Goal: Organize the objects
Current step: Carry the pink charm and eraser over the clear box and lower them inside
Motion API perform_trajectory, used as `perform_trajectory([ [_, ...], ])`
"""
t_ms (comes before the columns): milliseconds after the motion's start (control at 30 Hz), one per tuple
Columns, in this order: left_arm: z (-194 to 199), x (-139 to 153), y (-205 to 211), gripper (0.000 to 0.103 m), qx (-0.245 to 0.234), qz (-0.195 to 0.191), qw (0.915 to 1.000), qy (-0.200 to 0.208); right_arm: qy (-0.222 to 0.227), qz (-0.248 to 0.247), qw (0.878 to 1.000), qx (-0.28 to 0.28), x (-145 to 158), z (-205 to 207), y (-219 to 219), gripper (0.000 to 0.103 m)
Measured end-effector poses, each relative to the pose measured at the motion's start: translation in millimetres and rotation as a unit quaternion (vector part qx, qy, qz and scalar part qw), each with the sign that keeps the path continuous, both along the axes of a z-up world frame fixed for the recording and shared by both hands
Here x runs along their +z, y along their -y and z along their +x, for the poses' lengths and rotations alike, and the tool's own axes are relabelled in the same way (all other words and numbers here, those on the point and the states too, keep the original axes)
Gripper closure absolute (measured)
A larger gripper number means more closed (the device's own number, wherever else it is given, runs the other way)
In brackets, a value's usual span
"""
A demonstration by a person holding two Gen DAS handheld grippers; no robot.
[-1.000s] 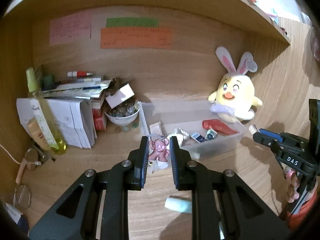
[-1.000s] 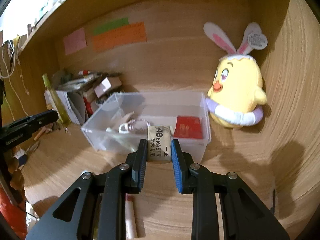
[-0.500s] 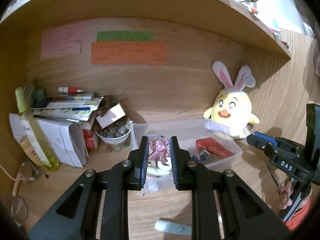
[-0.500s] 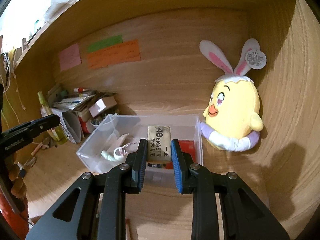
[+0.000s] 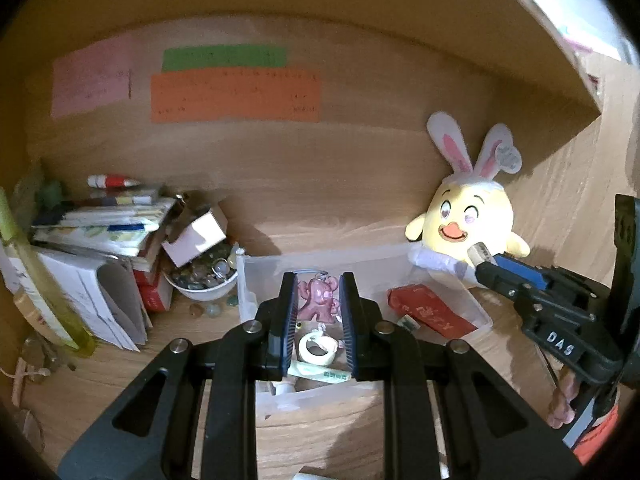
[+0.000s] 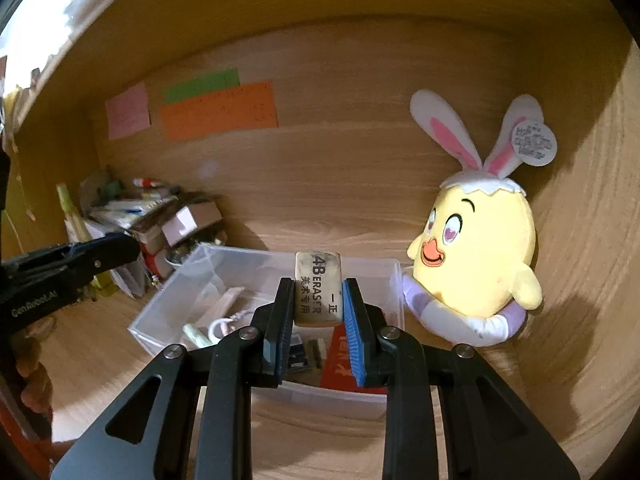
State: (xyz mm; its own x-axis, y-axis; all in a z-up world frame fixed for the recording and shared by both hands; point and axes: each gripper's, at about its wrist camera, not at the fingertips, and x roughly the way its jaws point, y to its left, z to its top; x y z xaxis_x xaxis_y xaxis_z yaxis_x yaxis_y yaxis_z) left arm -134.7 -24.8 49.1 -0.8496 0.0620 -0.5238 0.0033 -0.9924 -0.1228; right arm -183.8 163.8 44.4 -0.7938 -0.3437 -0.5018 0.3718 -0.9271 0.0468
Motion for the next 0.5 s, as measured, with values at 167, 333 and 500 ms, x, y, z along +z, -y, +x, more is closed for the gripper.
perform_trajectory([
  [167, -17.8, -17.5, 0.0, 0.083, -0.002, 0.008, 0.9995, 0.031, 0.03, 0.008, 1.0, -0.001, -20.3, -15.8, 1.8, 0.081],
  [333, -30.1, -33.0, 1.2, 0.083, -0.005, 0.013, 0.9984, 0.054, 0.055, 0.006, 0.998, -0.007, -34.4, -28.3, -3.4, 0.081],
  [500, -40.8, -47.8, -2.2, 0.083, -0.014, 0.014, 0.9969, 0.077, 0.076, 0.007, 0.997, -0.009, -46.2, -36.4, -5.2, 0.081],
])
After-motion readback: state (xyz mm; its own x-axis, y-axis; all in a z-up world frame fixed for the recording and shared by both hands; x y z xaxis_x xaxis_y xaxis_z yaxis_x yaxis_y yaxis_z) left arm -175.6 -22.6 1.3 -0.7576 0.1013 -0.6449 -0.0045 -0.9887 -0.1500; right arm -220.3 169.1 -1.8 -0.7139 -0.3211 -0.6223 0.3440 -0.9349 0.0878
